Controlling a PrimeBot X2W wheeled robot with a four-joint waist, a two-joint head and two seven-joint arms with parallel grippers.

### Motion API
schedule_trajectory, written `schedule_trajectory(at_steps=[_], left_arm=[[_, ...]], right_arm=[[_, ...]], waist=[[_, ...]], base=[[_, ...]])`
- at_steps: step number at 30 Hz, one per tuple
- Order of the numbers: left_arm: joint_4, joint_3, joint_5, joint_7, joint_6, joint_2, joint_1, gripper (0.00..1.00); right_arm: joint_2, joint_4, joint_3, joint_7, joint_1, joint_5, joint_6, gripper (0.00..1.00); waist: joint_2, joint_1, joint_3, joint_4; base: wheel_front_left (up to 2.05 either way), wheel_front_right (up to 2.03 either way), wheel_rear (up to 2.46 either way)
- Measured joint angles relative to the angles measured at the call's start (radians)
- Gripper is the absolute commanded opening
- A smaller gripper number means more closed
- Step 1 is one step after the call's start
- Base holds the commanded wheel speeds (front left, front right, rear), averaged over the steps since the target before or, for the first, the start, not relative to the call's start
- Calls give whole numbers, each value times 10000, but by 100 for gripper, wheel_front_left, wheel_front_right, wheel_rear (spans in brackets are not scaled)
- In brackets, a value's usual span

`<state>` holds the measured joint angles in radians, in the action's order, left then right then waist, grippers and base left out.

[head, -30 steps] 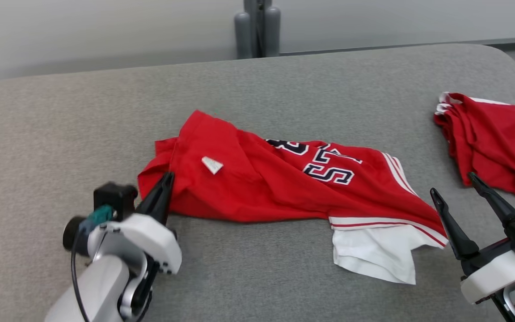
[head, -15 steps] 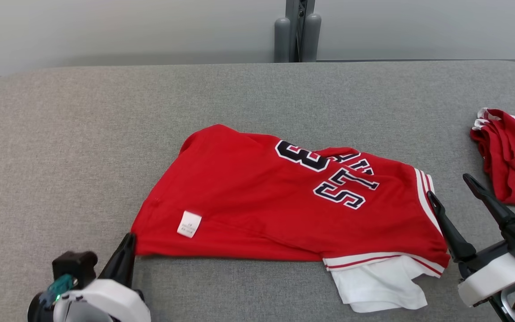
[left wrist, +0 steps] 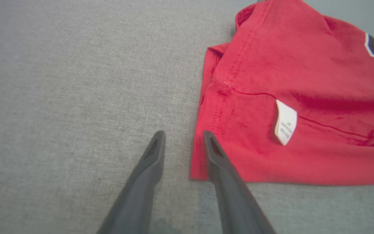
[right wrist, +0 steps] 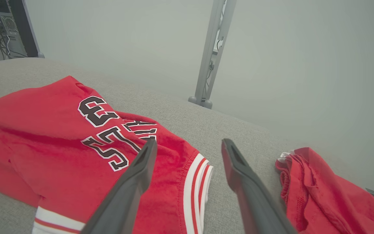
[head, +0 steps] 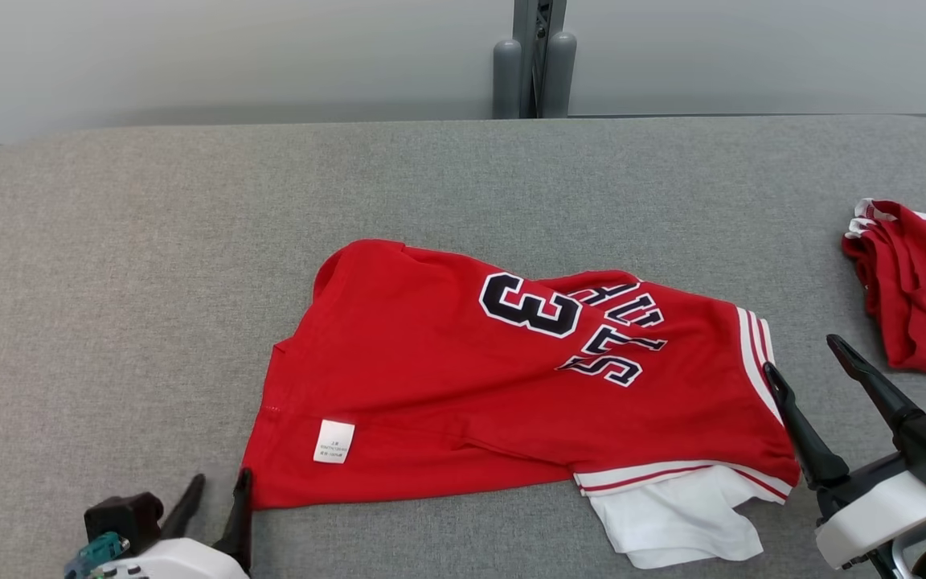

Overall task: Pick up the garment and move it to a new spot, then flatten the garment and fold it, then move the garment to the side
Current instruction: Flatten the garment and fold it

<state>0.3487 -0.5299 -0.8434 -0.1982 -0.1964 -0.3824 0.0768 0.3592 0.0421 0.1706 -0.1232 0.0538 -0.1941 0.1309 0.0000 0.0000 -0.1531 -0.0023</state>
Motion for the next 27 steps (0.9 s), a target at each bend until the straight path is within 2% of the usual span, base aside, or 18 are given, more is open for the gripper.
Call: schedule_trajectory(at_steps=[6, 12, 19, 26, 27], left_arm=[[-151, 75, 52, 58, 100, -234, 469, 100], [-222, -234, 140, 838, 299, -255, 1238, 100], [756, -570, 153, 1586, 648, -221, 2066, 100], [1281, -765, 249, 1624, 855, -130, 2362, 100], [1317, -798, 249, 1626, 861, -109, 2371, 85]], right_arm=[[50, -69, -161, 10, -17, 17, 0, 100], [81, -232, -144, 100, -5, 21, 0, 100], [134, -265, 15, 127, 190, 15, 0, 100], [161, -215, -46, 111, 190, 12, 0, 100], [155, -215, -56, 109, 189, 12, 0, 100]], waist=[[0, 0, 101, -23], [0, 0, 4, -142], [0, 0, -213, -445], [0, 0, -322, -621], [0, 0, -328, -630]], base=[[0, 0, 0], [0, 0, 0], [0, 0, 0], [0, 0, 0], [0, 0, 0]])
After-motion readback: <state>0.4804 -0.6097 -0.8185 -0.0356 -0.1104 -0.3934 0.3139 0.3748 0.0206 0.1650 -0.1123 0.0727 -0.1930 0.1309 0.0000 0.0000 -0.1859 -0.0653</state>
